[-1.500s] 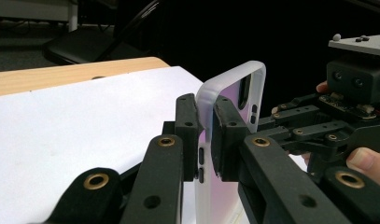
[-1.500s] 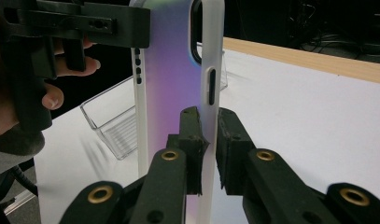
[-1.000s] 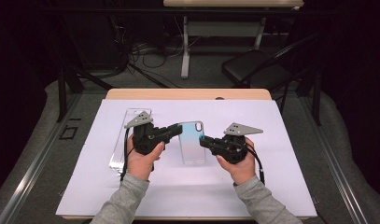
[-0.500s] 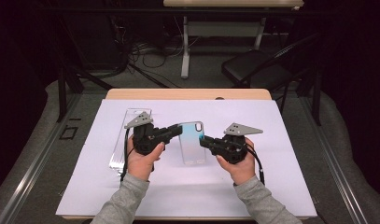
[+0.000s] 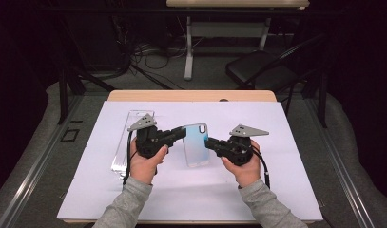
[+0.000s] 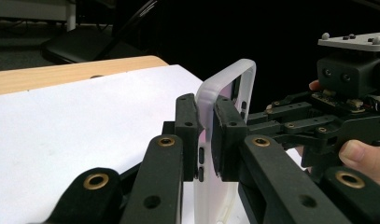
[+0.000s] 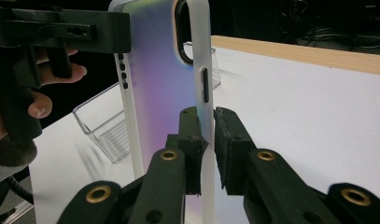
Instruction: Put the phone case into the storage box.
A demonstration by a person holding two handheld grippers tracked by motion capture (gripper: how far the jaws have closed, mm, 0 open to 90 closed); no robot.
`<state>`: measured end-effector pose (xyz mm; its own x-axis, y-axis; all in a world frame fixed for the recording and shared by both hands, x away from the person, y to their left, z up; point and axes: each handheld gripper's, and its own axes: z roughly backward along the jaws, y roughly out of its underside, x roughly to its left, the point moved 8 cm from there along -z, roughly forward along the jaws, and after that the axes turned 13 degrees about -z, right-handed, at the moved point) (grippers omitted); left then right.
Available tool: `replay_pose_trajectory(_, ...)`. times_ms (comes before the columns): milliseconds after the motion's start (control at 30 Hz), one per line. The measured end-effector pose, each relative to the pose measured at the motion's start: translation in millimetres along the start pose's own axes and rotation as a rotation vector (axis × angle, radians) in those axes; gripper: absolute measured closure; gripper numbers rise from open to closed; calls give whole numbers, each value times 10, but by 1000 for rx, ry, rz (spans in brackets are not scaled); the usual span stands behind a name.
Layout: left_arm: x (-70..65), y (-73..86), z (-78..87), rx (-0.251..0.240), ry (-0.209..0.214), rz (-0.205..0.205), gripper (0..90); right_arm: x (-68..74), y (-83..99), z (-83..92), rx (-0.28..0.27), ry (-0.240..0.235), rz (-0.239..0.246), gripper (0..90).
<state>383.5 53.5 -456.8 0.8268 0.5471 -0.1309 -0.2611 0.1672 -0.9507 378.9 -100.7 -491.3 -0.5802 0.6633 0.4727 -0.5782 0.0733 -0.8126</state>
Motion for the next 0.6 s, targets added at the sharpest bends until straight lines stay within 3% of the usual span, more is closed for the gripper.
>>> replay_pose_trajectory(600, 17, -7, 20, -10, -4, 3, 826, 12, -16, 17, -8, -12, -1, 765)
